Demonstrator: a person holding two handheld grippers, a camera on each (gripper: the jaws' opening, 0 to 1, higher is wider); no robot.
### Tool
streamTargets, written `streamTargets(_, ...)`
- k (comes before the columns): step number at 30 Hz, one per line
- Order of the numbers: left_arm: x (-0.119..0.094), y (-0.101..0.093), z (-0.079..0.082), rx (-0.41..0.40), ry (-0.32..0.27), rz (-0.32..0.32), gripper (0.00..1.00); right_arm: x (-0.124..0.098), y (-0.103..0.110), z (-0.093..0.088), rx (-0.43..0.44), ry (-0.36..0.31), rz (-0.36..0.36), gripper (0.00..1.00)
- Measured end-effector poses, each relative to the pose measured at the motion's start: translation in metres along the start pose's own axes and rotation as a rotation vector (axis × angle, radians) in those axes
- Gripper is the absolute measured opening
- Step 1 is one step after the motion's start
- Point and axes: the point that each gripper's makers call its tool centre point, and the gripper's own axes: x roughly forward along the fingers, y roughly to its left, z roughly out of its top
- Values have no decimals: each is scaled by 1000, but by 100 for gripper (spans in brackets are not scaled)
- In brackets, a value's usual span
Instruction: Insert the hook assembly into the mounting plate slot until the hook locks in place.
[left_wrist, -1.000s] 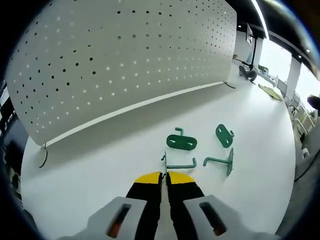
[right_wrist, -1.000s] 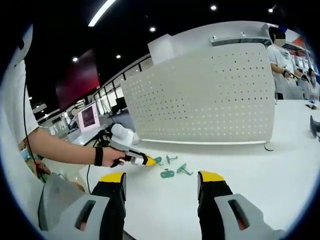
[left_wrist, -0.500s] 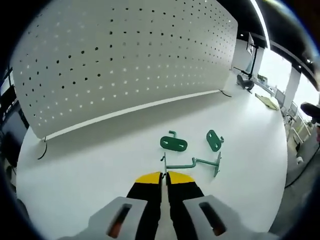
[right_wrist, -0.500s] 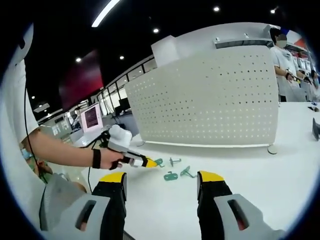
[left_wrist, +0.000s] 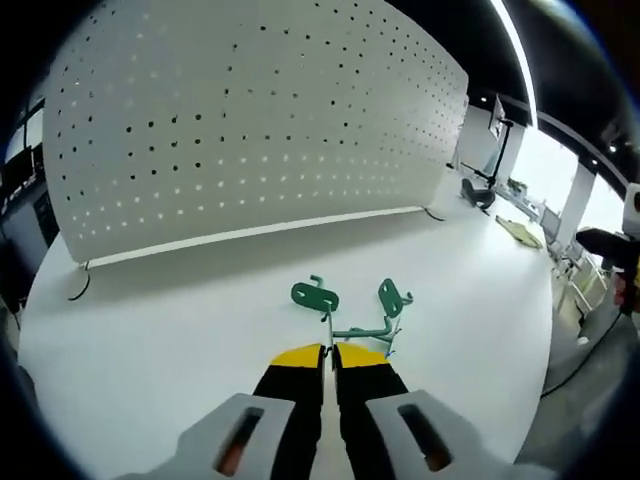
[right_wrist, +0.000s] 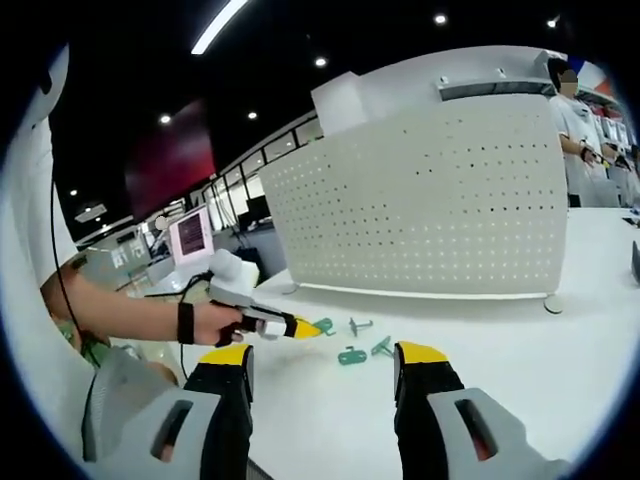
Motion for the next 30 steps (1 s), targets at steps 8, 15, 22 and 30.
streamTargets(8,-8,-10,9,-44,-57,-15,4,1,3,3,2,-14,9,56)
streamTargets(15,-15,-21,5,-66,-67,-29,3,3,8,4,-4,-18,22,56)
streamTargets(22,-28,-34,11,-97,-108,-52,3,6,13,6,-5,-27,38,54)
streamTargets(30,-37,-44,16,-122,-145,-81,3,9,17,7,-8,-30,52,54)
